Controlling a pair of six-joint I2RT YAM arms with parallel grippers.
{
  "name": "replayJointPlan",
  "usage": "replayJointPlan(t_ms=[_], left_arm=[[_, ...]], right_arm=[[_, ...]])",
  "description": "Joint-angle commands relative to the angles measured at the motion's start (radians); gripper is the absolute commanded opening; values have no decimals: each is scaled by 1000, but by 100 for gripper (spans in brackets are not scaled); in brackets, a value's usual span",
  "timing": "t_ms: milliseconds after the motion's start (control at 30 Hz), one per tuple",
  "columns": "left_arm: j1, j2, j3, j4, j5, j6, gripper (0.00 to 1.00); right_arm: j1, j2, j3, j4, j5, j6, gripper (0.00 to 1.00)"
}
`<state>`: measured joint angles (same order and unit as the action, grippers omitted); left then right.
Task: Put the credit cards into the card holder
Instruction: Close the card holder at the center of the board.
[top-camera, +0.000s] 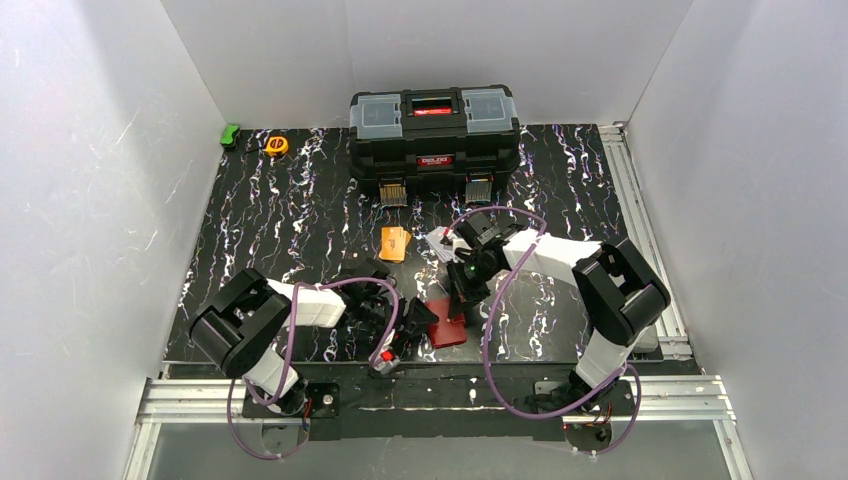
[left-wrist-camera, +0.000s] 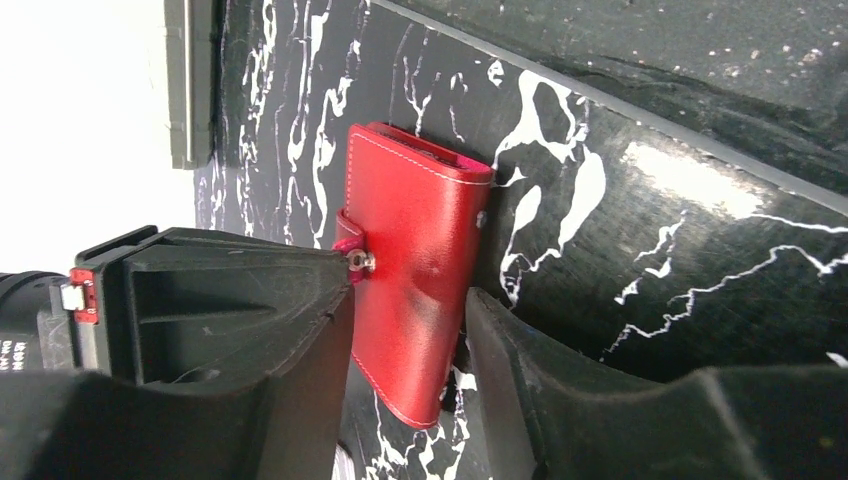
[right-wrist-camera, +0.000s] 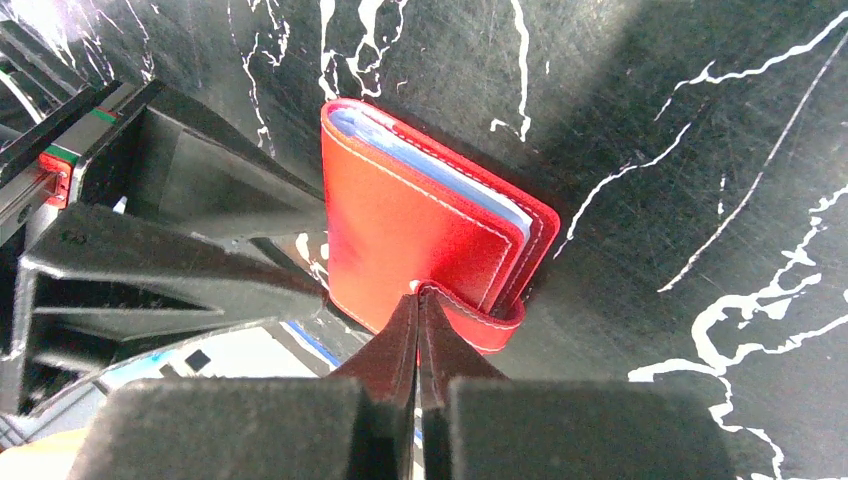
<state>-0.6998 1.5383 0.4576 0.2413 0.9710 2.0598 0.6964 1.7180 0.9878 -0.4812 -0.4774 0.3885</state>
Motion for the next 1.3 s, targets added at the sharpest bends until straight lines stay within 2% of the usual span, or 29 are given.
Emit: replayJointPlan(t_ms=[0, 167, 633, 933, 1267], left_arm=[[-10, 7, -19, -164, -96, -26, 43], [-16, 8, -12, -186, -107, -10, 33], [-34, 0, -13, -194, -149, -37, 29], [-62, -5, -14, -181, -193, -85, 27], [-97, -21, -33, -130, -290, -209, 26]], right_arm=[[33, 6, 27, -91, 114, -42, 1], [53, 17, 48, -96, 127, -31, 1], [130, 40, 91, -129, 208, 11, 1], [199, 68, 161, -207, 325, 19, 1], [281, 118, 202, -236, 451, 66, 1]])
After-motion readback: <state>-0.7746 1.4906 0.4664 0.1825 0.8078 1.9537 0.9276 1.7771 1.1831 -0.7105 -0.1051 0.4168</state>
